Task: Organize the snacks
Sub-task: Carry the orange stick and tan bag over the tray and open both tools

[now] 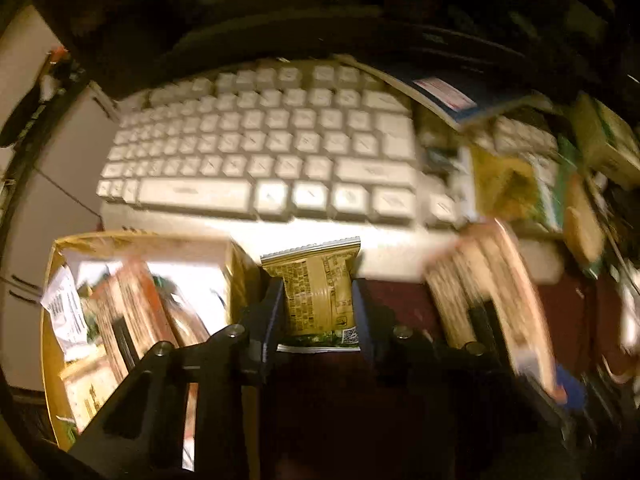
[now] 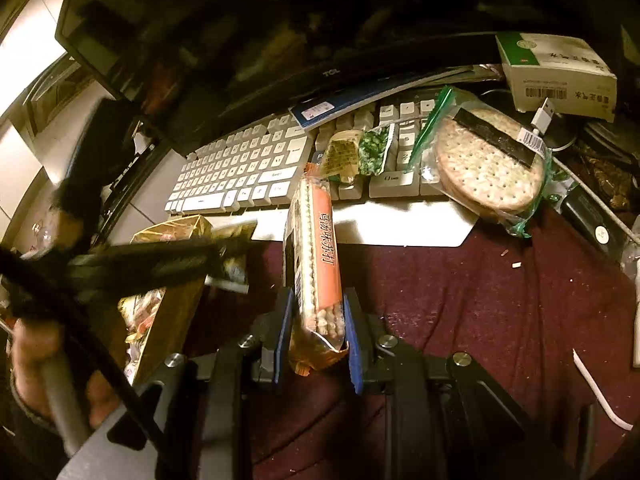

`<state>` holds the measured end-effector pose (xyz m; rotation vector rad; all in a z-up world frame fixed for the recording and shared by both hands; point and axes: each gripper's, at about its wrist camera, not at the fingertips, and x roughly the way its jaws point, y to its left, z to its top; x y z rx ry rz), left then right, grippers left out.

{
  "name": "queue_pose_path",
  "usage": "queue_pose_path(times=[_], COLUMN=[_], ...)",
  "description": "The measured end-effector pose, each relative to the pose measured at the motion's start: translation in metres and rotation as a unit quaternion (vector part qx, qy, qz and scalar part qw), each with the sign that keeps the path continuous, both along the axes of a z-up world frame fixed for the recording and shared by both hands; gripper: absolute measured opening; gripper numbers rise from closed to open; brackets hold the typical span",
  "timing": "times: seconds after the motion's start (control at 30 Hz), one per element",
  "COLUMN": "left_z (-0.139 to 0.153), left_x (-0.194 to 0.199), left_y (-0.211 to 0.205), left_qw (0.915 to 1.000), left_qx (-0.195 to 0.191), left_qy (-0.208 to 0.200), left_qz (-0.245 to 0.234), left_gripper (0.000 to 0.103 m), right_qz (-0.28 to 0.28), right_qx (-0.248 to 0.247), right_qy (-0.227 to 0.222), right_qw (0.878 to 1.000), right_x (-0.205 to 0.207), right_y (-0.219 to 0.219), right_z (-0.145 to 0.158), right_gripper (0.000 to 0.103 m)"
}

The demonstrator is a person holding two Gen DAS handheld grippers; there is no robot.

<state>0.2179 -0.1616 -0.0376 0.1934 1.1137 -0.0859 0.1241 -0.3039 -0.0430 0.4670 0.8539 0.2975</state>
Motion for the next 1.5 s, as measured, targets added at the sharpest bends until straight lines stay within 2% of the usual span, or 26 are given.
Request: queue_pose_path(times=[0.2,0.3,0.37,0.6,0.73,0.83,1.13,1.23,1.37,1.5], left_z=[0.001,-0.006,-0.01,-0.026,-0.029,-0.02,0.016,0.038,0.055,0.061], left_x=[-0.032,-0.04,-0.043,-0.034,-0.029,-0.034,-0.092,-0.12,-0.152,-0.167], left_y=[-0.018,-0.025,-0.027,-0.01,0.007,0.022,0.054,0.044,0.075,0.09], left_qw=[0.9977,0.9963,0.9961,0.9975,0.9982,0.9985,0.9933,0.9914,0.9871,0.985], left_qx=[0.007,0.025,0.034,0.008,-0.014,-0.022,-0.112,-0.128,-0.156,-0.167], left_qy=[0.021,-0.001,-0.006,0.019,0.027,0.015,-0.007,-0.02,-0.032,-0.045], left_qz=[-0.063,-0.082,-0.082,-0.068,-0.052,-0.047,-0.027,-0.023,-0.017,0.002], left_gripper=[0.038,0.039,0.04,0.044,0.039,0.038,0.038,0.038,0.038,0.038], right_qz=[-0.004,-0.002,-0.003,-0.003,0.0,0.003,0.016,0.019,0.018,0.017], right_qx=[0.0,-0.006,-0.007,-0.009,-0.012,-0.009,-0.008,-0.004,0.007,0.015], right_qy=[-0.001,-0.006,-0.009,-0.009,-0.015,-0.025,-0.049,-0.056,-0.07,-0.073], right_qw=[1.0,1.0,1.0,1.0,1.0,1.0,0.999,0.998,0.997,0.997], right_x=[-0.002,-0.003,-0.004,-0.002,-0.002,-0.003,-0.007,-0.009,-0.011,-0.011], right_y=[-0.001,0.0,0.0,0.001,0.001,0.001,0.007,0.008,0.007,0.006], right_z=[0.001,0.0,0.0,0.001,0.001,0.003,0.009,0.01,0.013,0.012], right_gripper=[0.024,0.024,0.024,0.024,0.024,0.022,0.02,0.019,0.018,0.017])
